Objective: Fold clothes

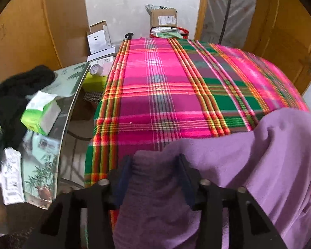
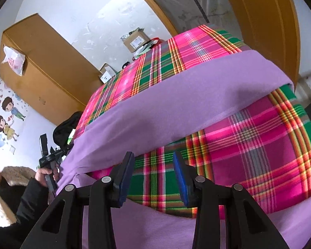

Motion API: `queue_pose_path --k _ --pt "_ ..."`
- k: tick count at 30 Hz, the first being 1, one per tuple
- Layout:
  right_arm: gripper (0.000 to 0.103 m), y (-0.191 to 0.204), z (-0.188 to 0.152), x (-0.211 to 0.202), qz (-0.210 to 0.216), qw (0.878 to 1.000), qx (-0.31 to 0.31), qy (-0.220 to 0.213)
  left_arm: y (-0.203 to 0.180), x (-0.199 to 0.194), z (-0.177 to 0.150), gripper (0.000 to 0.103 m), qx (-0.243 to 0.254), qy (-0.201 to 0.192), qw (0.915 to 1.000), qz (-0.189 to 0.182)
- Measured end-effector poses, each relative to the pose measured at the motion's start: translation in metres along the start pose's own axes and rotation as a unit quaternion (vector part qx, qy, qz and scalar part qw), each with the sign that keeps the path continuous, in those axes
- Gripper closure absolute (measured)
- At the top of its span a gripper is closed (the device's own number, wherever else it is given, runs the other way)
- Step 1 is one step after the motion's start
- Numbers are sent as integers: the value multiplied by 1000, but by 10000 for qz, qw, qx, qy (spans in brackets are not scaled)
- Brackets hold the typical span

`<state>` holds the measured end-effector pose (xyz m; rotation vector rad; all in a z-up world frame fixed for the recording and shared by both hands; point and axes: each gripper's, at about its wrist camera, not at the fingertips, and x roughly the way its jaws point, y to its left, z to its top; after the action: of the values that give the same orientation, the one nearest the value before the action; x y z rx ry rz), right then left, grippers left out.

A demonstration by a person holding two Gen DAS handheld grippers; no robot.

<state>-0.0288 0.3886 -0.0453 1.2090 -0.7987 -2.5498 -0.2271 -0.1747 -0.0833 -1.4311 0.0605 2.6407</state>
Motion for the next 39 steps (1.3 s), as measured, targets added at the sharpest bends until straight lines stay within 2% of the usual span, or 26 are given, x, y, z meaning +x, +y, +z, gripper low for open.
queue_pose_path --k 1,5,7,9,13,17,19,25,30,39 --pt "63 -1 -1 1 2 10000 35 8 -3 -1 1 77 45 14 10000 -17" --pt "63 -2 -6 3 -11 9999 101 55 -7 -5 4 80 253 -123 9989 375" --pt "63 -3 -8 4 -28 9999 132 63 5 -9 11 81 -14 -281 9982 521" --pt "63 -5 -9 4 -61 9998 167 58 23 -16 20 80 -377 -444 9971 489" --pt "63 -8 -9 7 -69 9996 261 61 34 -9 39 80 -448 -461 9964 553" --pt "63 -6 -10 6 -27 9996 294 39 30 19 42 76 -273 25 9977 615" --pt "63 -5 -11 5 -7 9995 300 26 31 21 41 73 -256 9 9977 620" --pt "63 0 -16 0 60 9996 282 17 49 -18 30 71 -522 -261 9977 353" --pt "63 11 -22 -1 212 9996 190 15 53 -67 -18 71 -378 -420 9969 548" --pt "63 36 -39 -2 478 9988 -19 74 72 -125 -156 71 -1077 -254 9934 313"
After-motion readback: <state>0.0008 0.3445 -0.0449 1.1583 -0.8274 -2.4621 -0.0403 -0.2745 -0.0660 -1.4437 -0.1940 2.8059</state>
